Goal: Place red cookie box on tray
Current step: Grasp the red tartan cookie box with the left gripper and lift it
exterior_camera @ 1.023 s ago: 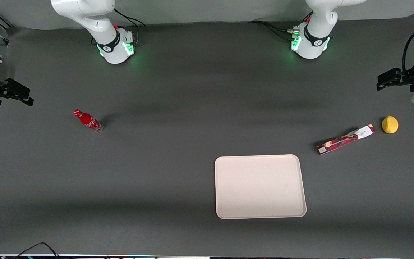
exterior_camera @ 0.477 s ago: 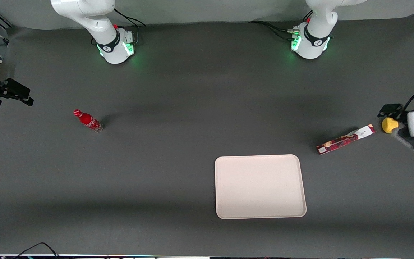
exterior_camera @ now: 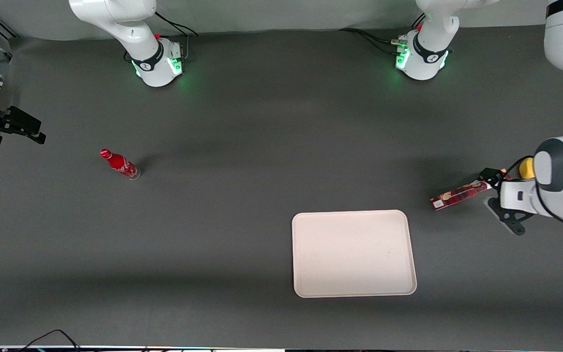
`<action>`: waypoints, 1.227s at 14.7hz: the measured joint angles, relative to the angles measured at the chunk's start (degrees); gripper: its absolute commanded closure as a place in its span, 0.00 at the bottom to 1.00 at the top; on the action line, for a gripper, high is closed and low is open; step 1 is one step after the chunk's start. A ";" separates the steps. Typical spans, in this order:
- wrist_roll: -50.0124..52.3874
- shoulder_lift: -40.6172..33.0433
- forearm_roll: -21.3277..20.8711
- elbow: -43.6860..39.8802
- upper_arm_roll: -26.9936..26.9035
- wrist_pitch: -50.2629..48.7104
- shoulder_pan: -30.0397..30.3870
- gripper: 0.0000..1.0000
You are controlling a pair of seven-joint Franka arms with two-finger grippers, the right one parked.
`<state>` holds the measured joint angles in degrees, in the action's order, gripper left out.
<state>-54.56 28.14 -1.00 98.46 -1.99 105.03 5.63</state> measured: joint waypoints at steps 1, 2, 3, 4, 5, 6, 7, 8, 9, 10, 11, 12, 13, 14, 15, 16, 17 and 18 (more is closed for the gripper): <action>-0.97 0.02 0.05 2.68 0.00 2.66 0.00 0.00; -1.68 0.01 0.08 5.02 -0.01 4.64 0.00 0.00; -2.06 -0.05 0.09 7.10 -0.02 6.49 0.01 0.02; -2.24 -0.14 0.16 9.10 -0.02 8.91 0.02 0.63; -2.33 -0.21 0.89 11.01 -0.04 11.87 0.03 1.00; -2.42 -0.22 2.44 12.60 -0.05 14.44 0.03 1.00; -2.47 -0.21 4.23 13.78 -0.05 16.18 0.03 1.00; -2.49 -0.21 5.63 14.38 -0.05 16.85 0.03 1.00; -2.49 -0.23 6.84 14.46 -0.08 17.00 0.03 1.00; -2.49 -0.25 7.67 14.42 -0.13 17.00 0.03 1.00; -2.49 -0.27 8.06 14.34 -0.17 17.02 0.03 1.00; -2.49 -0.31 8.33 14.24 -0.21 17.04 0.03 1.00; -2.49 -0.39 8.49 14.10 -0.23 17.03 0.03 1.00; -2.49 -0.46 8.74 13.73 -0.21 16.75 0.03 1.00; -2.45 -0.50 8.88 12.69 -0.21 15.55 0.03 1.00; -2.05 -0.56 9.05 10.65 -0.22 12.86 0.03 1.00; -1.01 -0.70 9.15 7.57 -0.23 8.68 0.04 1.00; 0.88 -0.96 9.18 3.61 -0.23 3.50 0.04 1.00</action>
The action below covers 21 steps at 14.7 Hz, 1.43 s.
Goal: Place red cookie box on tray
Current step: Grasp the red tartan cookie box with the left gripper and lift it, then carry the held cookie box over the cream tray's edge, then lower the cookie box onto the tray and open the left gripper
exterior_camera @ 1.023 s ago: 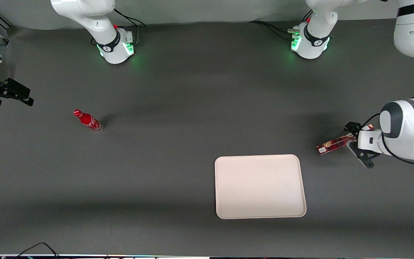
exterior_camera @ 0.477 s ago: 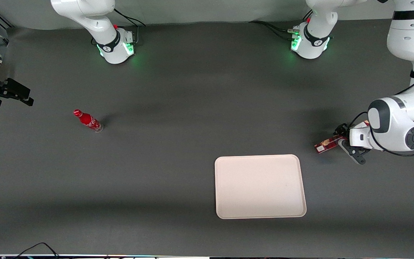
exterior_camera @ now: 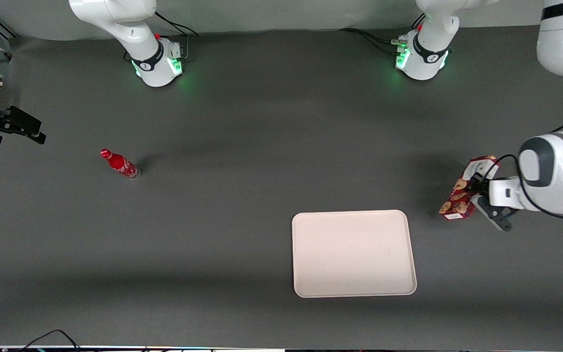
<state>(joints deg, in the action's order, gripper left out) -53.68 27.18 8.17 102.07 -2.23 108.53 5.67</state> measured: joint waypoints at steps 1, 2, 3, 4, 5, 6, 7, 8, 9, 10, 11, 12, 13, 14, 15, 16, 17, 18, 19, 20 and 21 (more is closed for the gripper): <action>2.64 -0.32 0.02 -4.36 0.00 -5.26 0.00 1.00; 6.11 -0.73 0.03 -8.69 0.06 -10.14 0.00 1.00; 10.00 -1.28 0.06 -12.49 0.19 -13.93 -0.02 1.00; 14.30 -1.77 0.06 -15.87 0.44 -16.64 -0.05 1.00; 19.30 -2.10 0.07 -19.00 1.01 -18.44 -0.07 1.00; 25.12 -2.30 0.08 -21.48 2.04 -19.32 -0.10 1.00; 31.82 -2.34 0.09 -23.21 3.53 -19.51 -0.14 1.00; 38.38 -2.28 0.09 -24.23 5.34 -19.48 -0.21 1.00; 44.46 -2.13 0.09 -24.84 7.45 -18.87 -0.32 1.00; 49.13 -1.74 0.08 -25.32 9.49 -17.61 -0.50 1.00; 52.65 -1.10 0.06 -25.75 11.33 -15.75 -0.72 1.00; 55.33 -0.15 0.03 -26.12 12.96 -13.45 -1.00 1.00; 57.51 1.14 -0.14 -26.25 14.34 -10.71 -1.35 1.00; 59.21 2.65 -0.87 -26.27 15.28 -8.18 -1.80 1.00; 60.70 4.40 -2.33 -26.24 16.09 -5.74 -2.22 1.00; 62.16 6.67 -4.56 -26.19 17.24 -3.10 -2.57 1.00; 63.36 9.36 -7.18 -26.17 18.42 -0.48 -2.86 1.00; 64.19 12.12 -9.39 -26.16 19.20 2.13 -3.15 1.00; 64.57 14.68 -10.60 -26.18 19.55 4.76 -3.36 1.00; 64.61 16.91 -11.35 -26.19 19.65 7.07 -3.45 1.00; 64.61 18.68 -12.26 -26.27 19.65 8.68 -3.45 1.00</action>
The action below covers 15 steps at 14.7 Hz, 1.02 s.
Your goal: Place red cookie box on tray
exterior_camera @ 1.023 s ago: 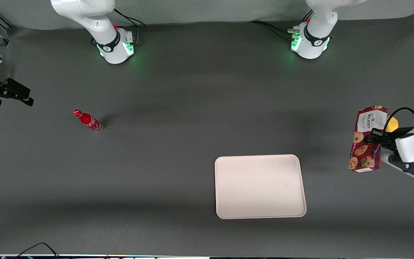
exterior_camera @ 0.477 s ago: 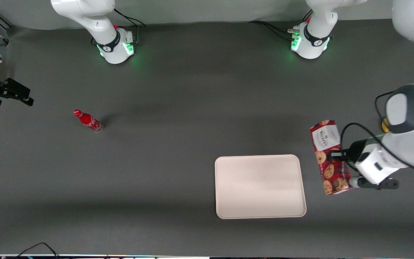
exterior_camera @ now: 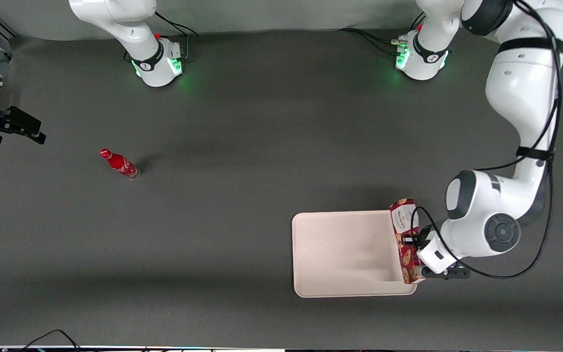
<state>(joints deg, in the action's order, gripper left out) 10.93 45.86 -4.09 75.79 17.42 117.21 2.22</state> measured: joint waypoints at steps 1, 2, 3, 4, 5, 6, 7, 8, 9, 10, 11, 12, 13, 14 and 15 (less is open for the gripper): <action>0.00 1.27 -1.17 -0.07 -0.02 1.14 0.01 0.24; 0.00 2.17 -2.16 -0.13 -0.01 2.13 0.02 0.00; 0.00 2.68 -2.61 -0.20 -0.01 2.91 0.02 0.00; 0.00 2.80 -2.65 -0.38 -0.01 3.10 0.05 0.00; 0.00 2.76 -2.65 -0.89 -0.01 3.05 0.10 0.00; 0.00 2.61 -2.65 -1.53 -0.01 2.73 0.21 0.00; 0.00 2.23 -2.65 -2.07 -0.01 1.58 0.34 0.00; 0.00 1.60 -2.65 -2.88 0.00 -1.14 0.46 0.00; 0.00 0.44 -2.65 -3.83 0.00 -5.06 0.64 0.00; 0.00 -1.29 -2.65 -4.90 0.00 -9.65 0.89 0.00; 0.00 -3.64 -2.65 -5.97 -0.01 -14.50 1.29 0.00; 0.00 -6.26 -2.57 -6.84 -0.03 -18.87 1.84 0.00; 0.00 -9.00 -2.44 -7.43 -0.03 -22.83 2.45 0.00; -0.21 -11.77 -2.39 -7.59 -0.20 -26.60 3.05 0.00; -1.72 -14.48 -2.34 -7.61 -0.91 -30.40 3.53 0.00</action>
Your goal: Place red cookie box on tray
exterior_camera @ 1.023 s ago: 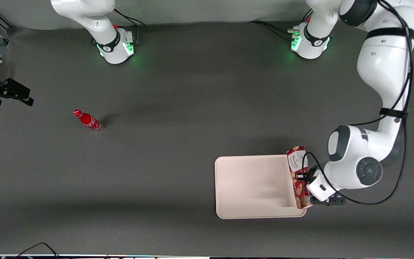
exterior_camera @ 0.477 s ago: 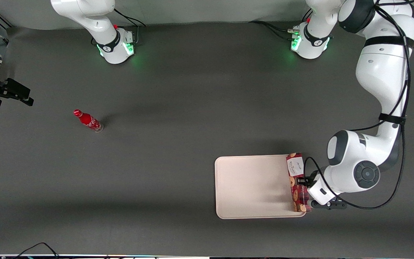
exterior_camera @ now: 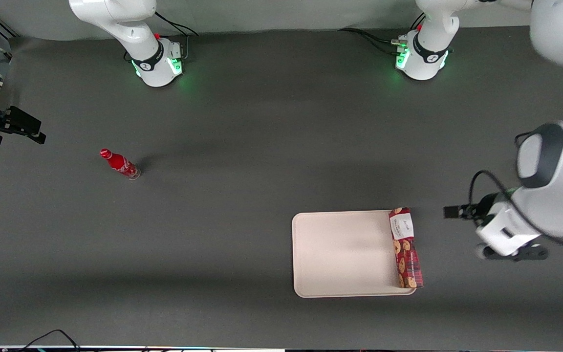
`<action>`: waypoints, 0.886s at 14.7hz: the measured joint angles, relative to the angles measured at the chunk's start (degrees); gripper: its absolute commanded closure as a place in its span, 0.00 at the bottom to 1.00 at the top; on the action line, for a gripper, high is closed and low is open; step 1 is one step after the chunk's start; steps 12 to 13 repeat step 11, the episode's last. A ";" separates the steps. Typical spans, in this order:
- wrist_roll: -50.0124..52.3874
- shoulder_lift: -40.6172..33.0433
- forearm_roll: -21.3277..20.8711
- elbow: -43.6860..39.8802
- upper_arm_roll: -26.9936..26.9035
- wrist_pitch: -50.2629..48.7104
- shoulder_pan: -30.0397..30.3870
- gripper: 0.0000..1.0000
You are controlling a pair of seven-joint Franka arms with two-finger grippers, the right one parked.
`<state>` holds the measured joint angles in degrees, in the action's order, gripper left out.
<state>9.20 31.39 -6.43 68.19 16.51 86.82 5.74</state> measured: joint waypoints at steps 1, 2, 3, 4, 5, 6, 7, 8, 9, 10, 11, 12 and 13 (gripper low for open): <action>-2.89 -2.55 0.70 0.15 -1.50 -3.81 0.21 0.00; -6.14 -5.20 2.08 0.89 -3.67 -6.87 0.31 0.00; -9.19 -8.28 3.36 2.83 -6.16 -8.58 0.41 0.00; -11.98 -11.89 4.10 6.24 -8.41 -8.81 0.57 0.00; -14.07 -15.88 4.48 10.87 -10.09 -8.14 0.76 0.00; -15.21 -20.06 4.69 16.47 -11.22 -6.05 0.85 0.00; -15.74 -24.40 4.82 22.84 -11.91 -2.78 0.85 0.00; -15.96 -28.55 4.91 29.22 -12.19 0.79 0.85 0.00; -15.98 -32.07 5.01 34.68 -12.20 3.52 0.82 0.00; -16.04 -34.54 5.13 38.22 -12.11 5.04 0.71 0.00; -16.06 -35.87 5.15 39.61 -11.93 5.42 0.56 0.00; -16.06 -35.87 5.15 39.61 -11.93 5.42 0.56 0.00; -16.06 -35.87 5.15 39.61 -11.93 5.42 0.56 0.00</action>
